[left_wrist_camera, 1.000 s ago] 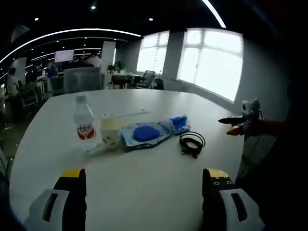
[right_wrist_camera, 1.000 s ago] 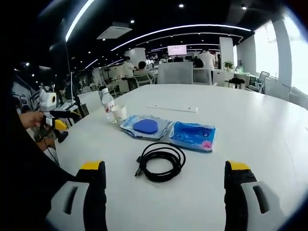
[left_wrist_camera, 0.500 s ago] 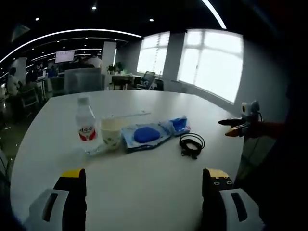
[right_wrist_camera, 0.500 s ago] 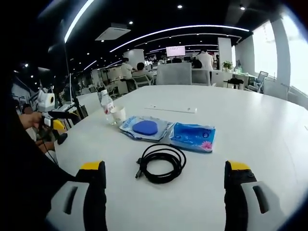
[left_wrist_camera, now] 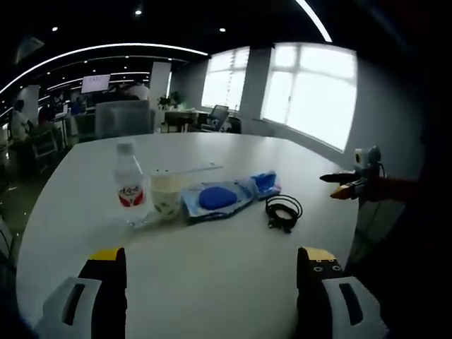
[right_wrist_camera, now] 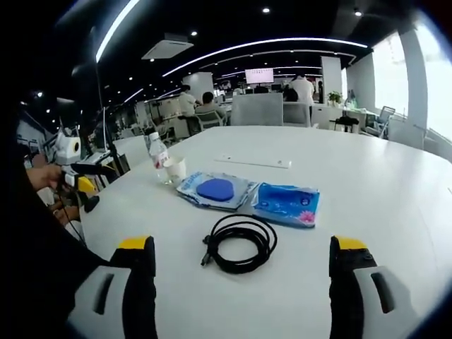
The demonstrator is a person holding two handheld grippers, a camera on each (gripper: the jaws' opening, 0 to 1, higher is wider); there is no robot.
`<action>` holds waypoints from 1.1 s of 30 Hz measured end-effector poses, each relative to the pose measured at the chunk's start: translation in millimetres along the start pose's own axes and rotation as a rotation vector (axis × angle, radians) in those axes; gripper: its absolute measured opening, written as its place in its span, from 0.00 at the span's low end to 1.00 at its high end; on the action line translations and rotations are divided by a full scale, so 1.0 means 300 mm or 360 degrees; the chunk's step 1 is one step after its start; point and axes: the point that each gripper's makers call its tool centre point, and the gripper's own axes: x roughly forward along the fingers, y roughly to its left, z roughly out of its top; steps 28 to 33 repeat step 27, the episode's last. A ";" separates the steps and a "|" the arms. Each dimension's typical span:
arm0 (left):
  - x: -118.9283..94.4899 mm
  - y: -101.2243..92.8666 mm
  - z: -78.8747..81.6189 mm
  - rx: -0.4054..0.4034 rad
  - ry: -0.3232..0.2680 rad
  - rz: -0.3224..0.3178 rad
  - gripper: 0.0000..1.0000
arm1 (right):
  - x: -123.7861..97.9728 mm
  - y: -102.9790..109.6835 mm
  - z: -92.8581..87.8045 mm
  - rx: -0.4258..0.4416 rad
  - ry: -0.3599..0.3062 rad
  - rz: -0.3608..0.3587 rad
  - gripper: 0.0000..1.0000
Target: Arrange the tabletop items into an orderly group along one side of the table until the central work area is clear of visible clutter.
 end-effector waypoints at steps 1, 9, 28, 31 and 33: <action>0.000 0.001 0.001 0.0000 -0.0003 0.0001 0.99 | 0.000 0.000 0.000 -0.0003 0.0000 -0.0001 1.00; 0.006 -0.004 0.002 0.0003 -0.0008 -0.0003 0.99 | -0.001 -0.007 -0.002 -0.0009 0.0007 -0.0005 1.00; -0.006 -0.014 0.009 0.0001 -0.0029 0.0003 0.97 | -0.001 -0.006 -0.029 -0.0029 0.0050 -0.0007 1.00; -0.006 -0.014 0.009 0.0001 -0.0029 0.0003 0.97 | -0.001 -0.006 -0.029 -0.0029 0.0050 -0.0007 1.00; -0.006 -0.014 0.009 0.0001 -0.0029 0.0003 0.97 | -0.001 -0.006 -0.029 -0.0029 0.0050 -0.0007 1.00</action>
